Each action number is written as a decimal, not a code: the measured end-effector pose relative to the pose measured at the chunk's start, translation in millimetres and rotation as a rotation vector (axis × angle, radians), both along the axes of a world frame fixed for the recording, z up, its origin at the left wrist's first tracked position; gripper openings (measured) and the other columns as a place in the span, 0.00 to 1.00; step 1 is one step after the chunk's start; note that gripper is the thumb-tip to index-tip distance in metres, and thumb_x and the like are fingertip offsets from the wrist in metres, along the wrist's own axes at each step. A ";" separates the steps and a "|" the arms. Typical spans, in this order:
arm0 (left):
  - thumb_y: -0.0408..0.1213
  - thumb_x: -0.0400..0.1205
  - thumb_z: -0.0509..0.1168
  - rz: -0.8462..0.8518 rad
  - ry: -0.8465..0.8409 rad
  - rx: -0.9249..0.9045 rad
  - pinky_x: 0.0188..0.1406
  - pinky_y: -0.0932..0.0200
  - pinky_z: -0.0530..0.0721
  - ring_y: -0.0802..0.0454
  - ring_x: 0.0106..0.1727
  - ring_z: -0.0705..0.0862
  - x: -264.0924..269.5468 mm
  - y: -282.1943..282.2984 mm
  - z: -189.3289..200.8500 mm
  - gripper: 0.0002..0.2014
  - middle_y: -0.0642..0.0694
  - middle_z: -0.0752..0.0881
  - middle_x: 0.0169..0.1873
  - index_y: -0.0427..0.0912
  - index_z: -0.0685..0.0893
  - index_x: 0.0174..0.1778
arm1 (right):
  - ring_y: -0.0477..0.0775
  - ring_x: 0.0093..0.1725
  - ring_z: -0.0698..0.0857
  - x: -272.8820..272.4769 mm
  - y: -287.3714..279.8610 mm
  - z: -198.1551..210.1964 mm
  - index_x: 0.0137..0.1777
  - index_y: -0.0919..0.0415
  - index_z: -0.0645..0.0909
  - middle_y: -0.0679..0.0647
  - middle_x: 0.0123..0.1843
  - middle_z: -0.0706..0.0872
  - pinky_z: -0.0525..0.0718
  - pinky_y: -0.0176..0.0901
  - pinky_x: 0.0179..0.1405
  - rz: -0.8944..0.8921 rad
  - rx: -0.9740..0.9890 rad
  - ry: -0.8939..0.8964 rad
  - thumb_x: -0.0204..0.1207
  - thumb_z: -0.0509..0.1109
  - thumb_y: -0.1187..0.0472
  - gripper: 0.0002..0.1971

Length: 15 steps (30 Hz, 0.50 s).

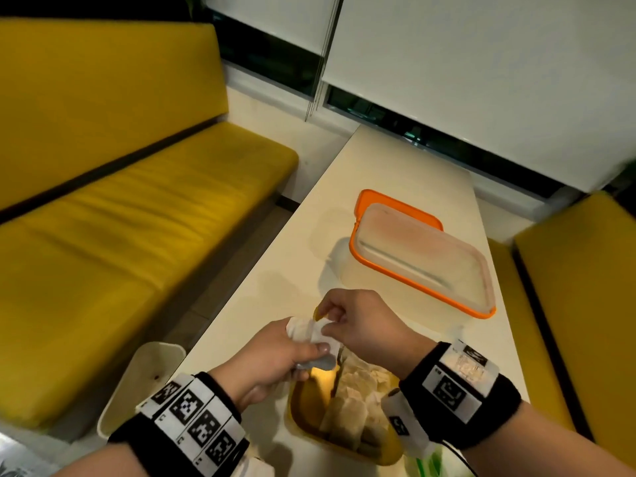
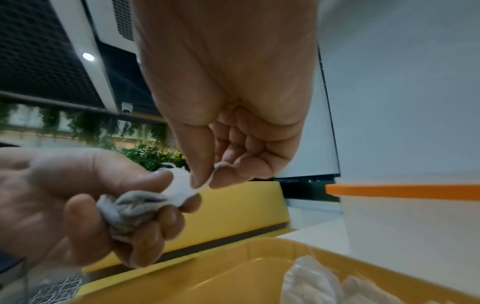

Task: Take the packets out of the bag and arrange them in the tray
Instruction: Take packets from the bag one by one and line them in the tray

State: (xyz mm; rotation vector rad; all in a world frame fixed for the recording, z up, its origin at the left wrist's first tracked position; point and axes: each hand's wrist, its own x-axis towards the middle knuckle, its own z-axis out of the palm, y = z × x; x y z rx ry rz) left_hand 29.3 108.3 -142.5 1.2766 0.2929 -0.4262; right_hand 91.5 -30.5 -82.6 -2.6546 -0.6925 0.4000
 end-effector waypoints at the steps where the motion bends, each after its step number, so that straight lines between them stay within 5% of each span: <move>1: 0.31 0.76 0.73 0.007 0.004 -0.002 0.27 0.64 0.79 0.56 0.33 0.84 0.9 0.8 -0.5 0.10 0.44 0.88 0.39 0.38 0.85 0.52 | 0.47 0.38 0.79 1.5 -3.3 0.1 0.44 0.53 0.83 0.44 0.35 0.79 0.75 0.37 0.35 -0.009 -0.006 -0.025 0.70 0.73 0.62 0.05; 6: 0.31 0.77 0.71 0.079 0.005 0.041 0.31 0.60 0.82 0.50 0.37 0.84 2.1 7.9 -2.1 0.06 0.40 0.86 0.37 0.38 0.84 0.49 | 0.45 0.35 0.75 9.4 -12.6 -8.4 0.36 0.52 0.79 0.43 0.32 0.78 0.71 0.37 0.30 -0.017 -0.062 0.029 0.71 0.71 0.62 0.06; 12: 0.26 0.78 0.69 0.083 0.019 -0.045 0.31 0.61 0.84 0.46 0.40 0.83 -6.4 19.3 4.5 0.06 0.39 0.85 0.37 0.38 0.83 0.48 | 0.54 0.47 0.82 15.1 -1.8 -39.9 0.45 0.53 0.78 0.52 0.47 0.83 0.76 0.41 0.39 0.047 -0.302 0.055 0.77 0.67 0.63 0.03; 15: 0.24 0.79 0.65 0.091 0.047 -0.086 0.30 0.62 0.86 0.49 0.39 0.84 -8.9 24.6 5.2 0.07 0.41 0.85 0.37 0.37 0.82 0.50 | 0.57 0.49 0.83 16.0 0.5 -41.3 0.42 0.53 0.72 0.53 0.45 0.80 0.73 0.41 0.38 0.027 -0.372 -0.004 0.78 0.62 0.68 0.08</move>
